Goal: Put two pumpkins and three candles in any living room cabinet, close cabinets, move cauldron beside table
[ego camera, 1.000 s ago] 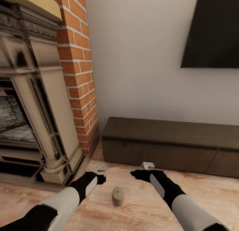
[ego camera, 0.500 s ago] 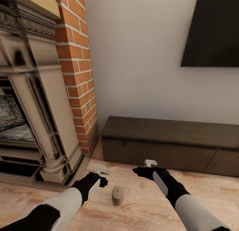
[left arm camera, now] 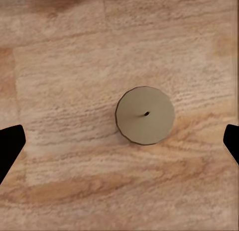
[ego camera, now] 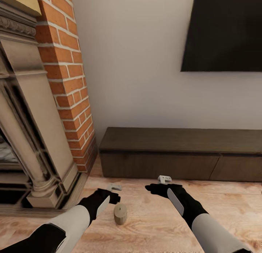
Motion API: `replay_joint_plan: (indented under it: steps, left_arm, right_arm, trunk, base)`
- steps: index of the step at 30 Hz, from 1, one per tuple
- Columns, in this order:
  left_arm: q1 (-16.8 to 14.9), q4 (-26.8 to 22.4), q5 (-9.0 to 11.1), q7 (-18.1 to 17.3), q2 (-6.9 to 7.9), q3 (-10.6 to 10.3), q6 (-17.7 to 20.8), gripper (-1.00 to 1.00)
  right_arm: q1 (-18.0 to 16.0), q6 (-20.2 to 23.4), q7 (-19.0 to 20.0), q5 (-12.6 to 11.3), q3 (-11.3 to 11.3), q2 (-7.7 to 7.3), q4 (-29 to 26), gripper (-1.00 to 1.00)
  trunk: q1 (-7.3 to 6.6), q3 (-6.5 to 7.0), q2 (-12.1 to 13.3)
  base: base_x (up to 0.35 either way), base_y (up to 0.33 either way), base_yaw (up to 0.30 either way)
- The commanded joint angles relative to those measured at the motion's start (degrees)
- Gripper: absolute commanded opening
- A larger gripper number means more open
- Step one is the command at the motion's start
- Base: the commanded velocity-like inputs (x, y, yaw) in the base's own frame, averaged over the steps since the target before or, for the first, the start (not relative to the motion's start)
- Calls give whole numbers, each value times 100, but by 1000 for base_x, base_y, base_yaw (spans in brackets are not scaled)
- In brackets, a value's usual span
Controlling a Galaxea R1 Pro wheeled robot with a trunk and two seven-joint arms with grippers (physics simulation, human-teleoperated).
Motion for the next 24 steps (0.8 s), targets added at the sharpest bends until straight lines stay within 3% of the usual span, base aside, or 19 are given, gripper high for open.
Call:
replay_joint_plan:
  steps: [1, 24]
  left_arm:
    - [-1, -12, 62, 39, 4, -41, 34, 100]
    - [-1, -26, 70, 38, -22, -39, 50, 100]
  right_arm:
    - [-4, 21, 8, 11, 11, 2, -5, 100]
    - [-4, 14, 2, 20, 27, 20, 39, 100]
  trunk:
    - [1, -28, -4]
    - [60, -538, -35]
  base:
    - [0, 0, -88]
    - [0, 0, -6]
